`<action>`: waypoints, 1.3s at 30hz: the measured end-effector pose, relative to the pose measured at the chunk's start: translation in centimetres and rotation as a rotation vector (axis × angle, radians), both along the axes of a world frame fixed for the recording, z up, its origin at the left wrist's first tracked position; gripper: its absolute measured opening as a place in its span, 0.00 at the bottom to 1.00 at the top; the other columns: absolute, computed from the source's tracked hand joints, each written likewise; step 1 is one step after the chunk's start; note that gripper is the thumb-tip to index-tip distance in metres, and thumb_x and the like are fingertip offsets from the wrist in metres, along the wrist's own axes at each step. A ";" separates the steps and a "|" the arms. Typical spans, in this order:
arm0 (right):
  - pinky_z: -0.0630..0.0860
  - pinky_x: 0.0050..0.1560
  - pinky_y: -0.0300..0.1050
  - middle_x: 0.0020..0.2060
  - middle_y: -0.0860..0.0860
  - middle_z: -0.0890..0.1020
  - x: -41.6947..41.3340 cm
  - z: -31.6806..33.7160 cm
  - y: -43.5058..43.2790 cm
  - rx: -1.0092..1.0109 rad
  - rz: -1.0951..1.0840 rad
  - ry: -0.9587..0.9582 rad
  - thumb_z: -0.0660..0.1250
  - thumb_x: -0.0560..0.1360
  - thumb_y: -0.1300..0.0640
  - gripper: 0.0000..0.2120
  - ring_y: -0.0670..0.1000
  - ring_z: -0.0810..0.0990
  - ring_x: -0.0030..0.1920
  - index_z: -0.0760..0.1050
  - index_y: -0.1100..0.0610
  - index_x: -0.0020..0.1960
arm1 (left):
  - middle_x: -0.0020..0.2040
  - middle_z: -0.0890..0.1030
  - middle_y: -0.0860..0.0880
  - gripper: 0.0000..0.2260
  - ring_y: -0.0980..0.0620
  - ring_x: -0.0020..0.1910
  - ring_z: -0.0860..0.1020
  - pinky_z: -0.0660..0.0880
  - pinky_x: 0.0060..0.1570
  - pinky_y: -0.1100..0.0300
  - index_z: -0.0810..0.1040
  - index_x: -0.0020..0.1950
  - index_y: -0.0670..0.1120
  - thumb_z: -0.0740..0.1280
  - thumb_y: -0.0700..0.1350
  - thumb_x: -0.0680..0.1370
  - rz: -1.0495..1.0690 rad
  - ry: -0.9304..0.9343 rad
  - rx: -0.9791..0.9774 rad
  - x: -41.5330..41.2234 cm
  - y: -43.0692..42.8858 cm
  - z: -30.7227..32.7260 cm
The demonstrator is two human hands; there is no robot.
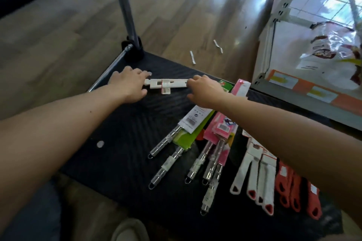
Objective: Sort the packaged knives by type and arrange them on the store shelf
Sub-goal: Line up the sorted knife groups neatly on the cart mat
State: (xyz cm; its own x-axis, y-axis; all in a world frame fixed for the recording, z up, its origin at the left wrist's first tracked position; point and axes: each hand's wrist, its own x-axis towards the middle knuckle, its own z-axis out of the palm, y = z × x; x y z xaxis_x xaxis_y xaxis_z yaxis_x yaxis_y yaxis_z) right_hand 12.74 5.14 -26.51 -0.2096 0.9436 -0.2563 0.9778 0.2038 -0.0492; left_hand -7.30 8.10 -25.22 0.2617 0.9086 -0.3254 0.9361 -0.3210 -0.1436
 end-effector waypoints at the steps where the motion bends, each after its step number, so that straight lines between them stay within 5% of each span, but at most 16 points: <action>1: 0.71 0.54 0.52 0.61 0.55 0.73 -0.2 -0.3 0.3 -0.005 -0.004 -0.001 0.60 0.78 0.52 0.17 0.57 0.70 0.62 0.69 0.58 0.65 | 0.73 0.64 0.47 0.26 0.44 0.71 0.63 0.68 0.61 0.46 0.57 0.75 0.48 0.60 0.51 0.79 0.027 -0.024 -0.011 -0.1 0.3 -0.1; 15: 0.73 0.58 0.52 0.62 0.54 0.73 2.8 -0.6 1.1 -0.021 -0.058 0.008 0.60 0.78 0.53 0.18 0.55 0.70 0.64 0.68 0.56 0.67 | 0.77 0.54 0.43 0.32 0.41 0.75 0.58 0.59 0.72 0.49 0.50 0.77 0.43 0.61 0.52 0.79 0.157 -0.163 -0.225 -0.2 1.0 -2.7; 19: 0.73 0.58 0.52 0.63 0.54 0.73 2.6 -0.6 1.3 -0.035 -0.030 0.010 0.61 0.78 0.53 0.18 0.55 0.69 0.65 0.69 0.56 0.66 | 0.75 0.58 0.41 0.31 0.40 0.73 0.59 0.62 0.70 0.47 0.53 0.76 0.44 0.62 0.52 0.78 0.165 -0.143 -0.201 0.6 0.9 -2.8; 24: 0.72 0.56 0.51 0.62 0.54 0.73 2.0 -0.5 1.4 -0.021 0.007 0.024 0.60 0.78 0.53 0.17 0.56 0.69 0.65 0.69 0.57 0.65 | 0.66 0.70 0.41 0.20 0.42 0.66 0.67 0.70 0.56 0.48 0.65 0.68 0.42 0.62 0.49 0.79 0.167 -0.085 -0.153 2.0 0.4 -2.4; 28: 0.74 0.53 0.49 0.61 0.54 0.74 2.3 -0.3 1.2 -0.044 0.013 0.042 0.61 0.78 0.52 0.18 0.54 0.72 0.62 0.68 0.56 0.67 | 0.50 0.75 0.42 0.07 0.46 0.46 0.73 0.70 0.42 0.55 0.71 0.47 0.42 0.63 0.45 0.78 0.202 -0.156 -0.190 2.9 -0.3 -2.3; 31: 0.77 0.54 0.50 0.60 0.53 0.74 3.1 0.1 0.6 -0.071 -0.029 0.034 0.61 0.78 0.53 0.18 0.54 0.74 0.60 0.69 0.56 0.67 | 0.37 0.71 0.47 0.15 0.48 0.40 0.71 0.68 0.35 0.59 0.66 0.33 0.44 0.64 0.45 0.77 0.227 -0.269 -0.194 3.8 -0.4 -1.6; 34: 0.77 0.55 0.51 0.60 0.54 0.75 4.6 0.5 0.0 -0.085 -0.087 0.027 0.61 0.77 0.54 0.18 0.54 0.75 0.59 0.69 0.55 0.67 | 0.33 0.68 0.48 0.17 0.50 0.36 0.70 0.61 0.27 0.61 0.64 0.31 0.44 0.64 0.44 0.77 0.244 -0.392 -0.218 5.5 -0.6 -0.5; 39: 0.75 0.58 0.54 0.62 0.56 0.74 9.3 1.4 -2.5 -0.100 -0.191 -0.024 0.60 0.77 0.52 0.20 0.58 0.73 0.62 0.69 0.54 0.68 | 0.34 0.70 0.49 0.13 0.50 0.39 0.73 0.66 0.30 0.60 0.68 0.33 0.46 0.67 0.46 0.76 0.199 -0.522 -0.281 10.1 -2.4 0.8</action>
State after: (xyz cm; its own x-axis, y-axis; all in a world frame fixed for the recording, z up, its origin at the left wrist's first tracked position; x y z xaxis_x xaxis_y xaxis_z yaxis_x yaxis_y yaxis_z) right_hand 22.02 2.61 -25.14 -0.0223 0.9351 -0.3538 0.9993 0.0100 -0.0366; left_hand 2.80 5.74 -24.44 0.2855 0.8548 -0.4335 0.9057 -0.0928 0.4135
